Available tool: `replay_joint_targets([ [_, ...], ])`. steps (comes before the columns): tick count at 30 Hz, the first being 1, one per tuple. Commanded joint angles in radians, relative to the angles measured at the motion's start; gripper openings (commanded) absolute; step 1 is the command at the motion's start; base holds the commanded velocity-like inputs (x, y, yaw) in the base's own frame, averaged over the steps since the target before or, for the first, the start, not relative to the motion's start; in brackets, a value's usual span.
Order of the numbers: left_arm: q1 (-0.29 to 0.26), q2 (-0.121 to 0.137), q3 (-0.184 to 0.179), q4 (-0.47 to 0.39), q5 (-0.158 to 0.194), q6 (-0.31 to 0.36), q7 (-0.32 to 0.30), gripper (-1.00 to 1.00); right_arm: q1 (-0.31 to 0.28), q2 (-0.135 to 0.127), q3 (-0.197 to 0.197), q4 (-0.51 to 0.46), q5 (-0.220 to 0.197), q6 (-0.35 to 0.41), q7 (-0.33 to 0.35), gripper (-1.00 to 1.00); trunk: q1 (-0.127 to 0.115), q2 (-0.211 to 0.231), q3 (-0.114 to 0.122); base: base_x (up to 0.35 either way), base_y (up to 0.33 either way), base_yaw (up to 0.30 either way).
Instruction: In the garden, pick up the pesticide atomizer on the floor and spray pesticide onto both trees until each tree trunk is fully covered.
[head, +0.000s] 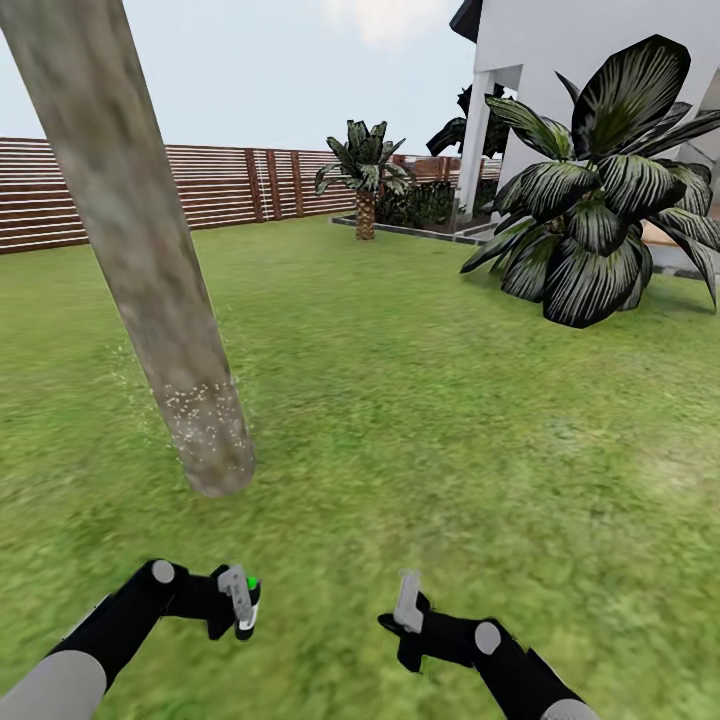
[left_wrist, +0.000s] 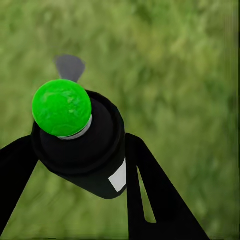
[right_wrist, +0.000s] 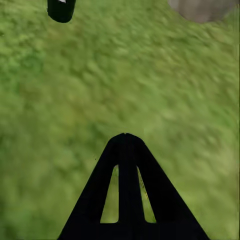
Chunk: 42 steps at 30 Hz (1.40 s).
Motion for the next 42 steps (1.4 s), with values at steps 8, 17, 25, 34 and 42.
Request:
replay_joint_targets([
  [8, 0.000, -0.069, -0.015, 0.002, -0.107, 0.007, 0.003, -1.00, -0.001, 0.043, 0.000, -0.017, 0.020, 0.001, 0.069, -1.00, 0.000, 0.000, 0.000, 0.000, 0.000, 0.000],
  [17, 0.001, -0.129, -0.013, 0.008, -0.247, 0.009, 0.002, -1.00, 0.000, 0.045, 0.000, -0.018, 0.019, -0.001, 0.074, -1.00, 0.000, 0.000, 0.000, 0.000, 0.000, 0.000],
  [25, 0.004, -0.160, -0.047, 0.011, -0.280, 0.009, 0.001, -1.00, 0.000, 0.046, 0.000, -0.020, 0.017, -0.001, 0.074, -1.00, 0.000, 0.000, 0.000, 0.000, 0.000, 0.000],
  [34, 0.006, -0.195, -0.057, 0.013, -0.302, 0.010, 0.001, -1.00, 0.000, 0.046, 0.000, -0.044, 0.017, -0.001, 0.074, -1.00, 0.000, 0.000, 0.000, 0.000, 0.000, 0.000],
  [42, 0.006, -0.259, -0.057, 0.013, -0.357, 0.015, 0.002, -1.00, 0.001, 0.046, 0.000, -0.045, 0.017, -0.001, 0.074, -1.00, 0.000, 0.000, 0.000, 0.000, 0.000, 0.000],
])
